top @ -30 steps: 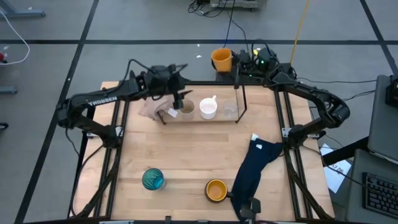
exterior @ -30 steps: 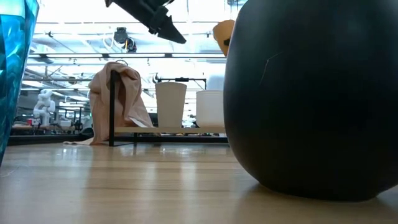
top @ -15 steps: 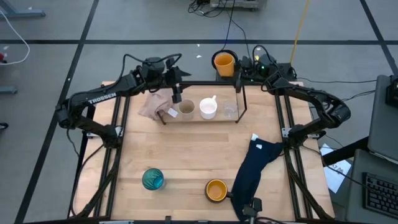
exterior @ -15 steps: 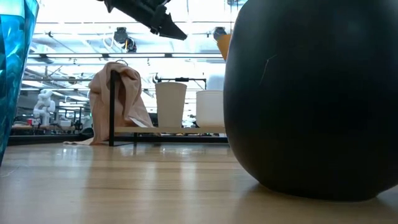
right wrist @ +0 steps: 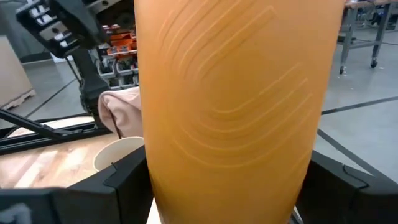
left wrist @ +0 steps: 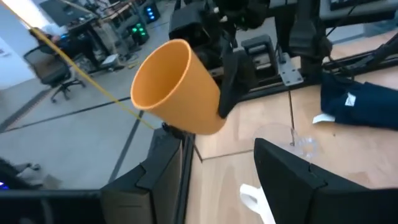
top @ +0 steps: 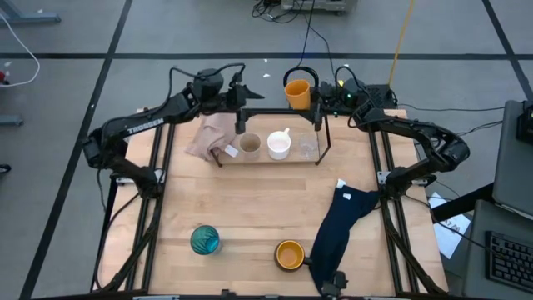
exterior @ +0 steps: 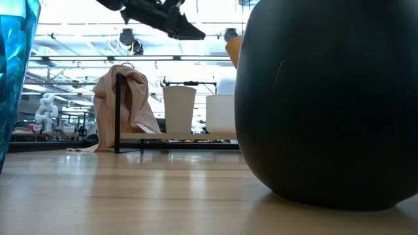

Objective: Stack small to large cups/mugs on shelf
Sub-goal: Put the orange cup on the shelf

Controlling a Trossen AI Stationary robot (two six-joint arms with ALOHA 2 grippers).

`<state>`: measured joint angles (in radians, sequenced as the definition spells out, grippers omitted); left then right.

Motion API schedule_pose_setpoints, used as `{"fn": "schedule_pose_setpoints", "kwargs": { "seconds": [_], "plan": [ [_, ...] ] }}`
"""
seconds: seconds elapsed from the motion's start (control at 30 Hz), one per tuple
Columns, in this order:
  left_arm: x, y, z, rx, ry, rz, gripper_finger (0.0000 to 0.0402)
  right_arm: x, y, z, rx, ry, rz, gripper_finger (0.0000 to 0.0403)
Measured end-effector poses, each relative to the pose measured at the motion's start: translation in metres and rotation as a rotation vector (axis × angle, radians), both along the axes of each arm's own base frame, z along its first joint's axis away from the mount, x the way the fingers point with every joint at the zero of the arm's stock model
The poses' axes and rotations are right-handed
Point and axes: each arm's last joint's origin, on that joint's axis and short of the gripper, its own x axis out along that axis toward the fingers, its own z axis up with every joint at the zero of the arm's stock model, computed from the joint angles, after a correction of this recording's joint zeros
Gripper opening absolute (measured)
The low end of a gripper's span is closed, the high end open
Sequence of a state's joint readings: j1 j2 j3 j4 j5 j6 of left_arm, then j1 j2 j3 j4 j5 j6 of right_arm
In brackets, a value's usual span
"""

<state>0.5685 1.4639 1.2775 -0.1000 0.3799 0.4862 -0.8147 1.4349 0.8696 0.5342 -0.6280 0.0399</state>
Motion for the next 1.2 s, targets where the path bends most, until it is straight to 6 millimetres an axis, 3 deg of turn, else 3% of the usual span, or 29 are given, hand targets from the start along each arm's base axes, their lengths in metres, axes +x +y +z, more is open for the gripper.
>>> {"fn": "schedule_pose_setpoints", "kwargs": {
  "seconds": [0.23, 0.63, 1.0, 1.2],
  "plan": [
    [0.032, 0.029, 0.012, -0.020, 0.079, -0.059, 0.0202, 0.001, 0.001, -0.001, 0.004, 0.004, 0.003, 0.0288],
    [0.070, 0.050, 0.033, 0.031, 0.233, -0.163, 0.0202, 0.000, 0.001, -0.005, -0.002, 0.044, 0.004, 0.0288],
    [0.092, 0.065, 0.013, 0.034, 0.286, -0.206, 0.0202, 0.000, 0.001, -0.006, 0.007, 0.051, 0.008, 0.0288],
    [0.095, 0.062, 0.014, 0.040, 0.280, -0.212, 0.0202, 0.000, 0.002, -0.006, 0.024, 0.053, 0.015, 0.0288]
  ]
}}
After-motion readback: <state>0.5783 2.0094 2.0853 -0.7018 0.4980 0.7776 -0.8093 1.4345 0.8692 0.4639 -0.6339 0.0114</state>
